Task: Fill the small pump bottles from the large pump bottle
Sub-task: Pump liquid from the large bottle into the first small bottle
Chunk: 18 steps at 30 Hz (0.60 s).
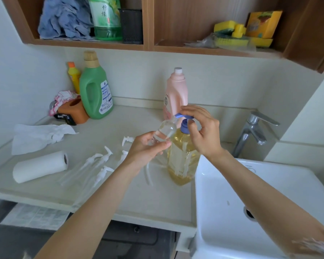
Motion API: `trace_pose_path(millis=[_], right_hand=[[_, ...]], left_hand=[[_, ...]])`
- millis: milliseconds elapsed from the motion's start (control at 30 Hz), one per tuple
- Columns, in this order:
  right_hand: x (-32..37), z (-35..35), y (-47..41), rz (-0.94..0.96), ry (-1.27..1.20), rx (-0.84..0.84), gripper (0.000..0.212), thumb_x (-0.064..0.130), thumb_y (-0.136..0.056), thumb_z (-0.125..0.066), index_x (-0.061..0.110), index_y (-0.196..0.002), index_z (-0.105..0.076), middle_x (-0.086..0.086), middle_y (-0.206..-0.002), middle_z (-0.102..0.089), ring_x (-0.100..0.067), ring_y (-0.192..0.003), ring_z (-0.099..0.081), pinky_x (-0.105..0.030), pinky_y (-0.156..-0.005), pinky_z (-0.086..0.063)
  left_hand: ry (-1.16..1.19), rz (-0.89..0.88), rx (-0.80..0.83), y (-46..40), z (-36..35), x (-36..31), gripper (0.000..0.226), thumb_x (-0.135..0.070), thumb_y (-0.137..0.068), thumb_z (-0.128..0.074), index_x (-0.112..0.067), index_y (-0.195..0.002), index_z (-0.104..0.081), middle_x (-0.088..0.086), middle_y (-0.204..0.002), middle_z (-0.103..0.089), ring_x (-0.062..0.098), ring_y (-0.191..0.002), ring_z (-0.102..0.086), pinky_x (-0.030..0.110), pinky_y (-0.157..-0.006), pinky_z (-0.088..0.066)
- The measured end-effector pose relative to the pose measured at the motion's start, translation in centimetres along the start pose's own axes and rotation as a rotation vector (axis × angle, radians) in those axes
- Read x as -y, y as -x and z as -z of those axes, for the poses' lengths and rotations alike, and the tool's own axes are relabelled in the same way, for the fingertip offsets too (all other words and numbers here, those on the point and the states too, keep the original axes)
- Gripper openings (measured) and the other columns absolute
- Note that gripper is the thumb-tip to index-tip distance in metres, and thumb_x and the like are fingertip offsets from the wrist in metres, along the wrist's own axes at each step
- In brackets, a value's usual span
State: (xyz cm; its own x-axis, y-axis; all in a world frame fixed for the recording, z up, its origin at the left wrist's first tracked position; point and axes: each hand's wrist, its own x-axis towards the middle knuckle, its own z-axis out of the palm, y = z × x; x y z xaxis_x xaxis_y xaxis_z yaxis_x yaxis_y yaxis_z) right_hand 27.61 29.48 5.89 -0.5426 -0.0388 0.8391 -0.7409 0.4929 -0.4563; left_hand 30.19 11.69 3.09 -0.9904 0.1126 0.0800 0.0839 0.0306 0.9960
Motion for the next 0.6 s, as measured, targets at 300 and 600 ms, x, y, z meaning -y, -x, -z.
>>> trace_pose_path(millis=[300,600], right_hand=[[5.7,-2.6,1.6,0.111,0.075,-0.068,0.032,0.004,-0.08,-0.046,-0.001,-0.103,-0.068,-0.01,-0.103,-0.069,-0.02,-0.1,-0.06,-0.022,-0.092,-0.044],[0.4,-13.6,5.2,-0.531,0.415,0.628,0.026,0.013,-0.084,-0.06,0.015,-0.109,-0.069,-0.005,-0.106,-0.069,-0.023,-0.098,-0.063,-0.031,-0.088,-0.048]], left_hand=[[-0.122,-0.059,0.022,1.4,5.7,3.1,0.023,-0.027,-0.082,-0.073,-0.015,-0.098,-0.062,-0.013,-0.079,-0.068,0.005,-0.071,-0.062,0.033,-0.074,-0.051],[-0.159,0.054,0.135,4.6,10.7,8.9,0.023,-0.02,-0.091,-0.064,-0.025,-0.111,-0.054,-0.003,-0.108,-0.066,0.008,-0.1,-0.062,0.022,-0.078,-0.047]])
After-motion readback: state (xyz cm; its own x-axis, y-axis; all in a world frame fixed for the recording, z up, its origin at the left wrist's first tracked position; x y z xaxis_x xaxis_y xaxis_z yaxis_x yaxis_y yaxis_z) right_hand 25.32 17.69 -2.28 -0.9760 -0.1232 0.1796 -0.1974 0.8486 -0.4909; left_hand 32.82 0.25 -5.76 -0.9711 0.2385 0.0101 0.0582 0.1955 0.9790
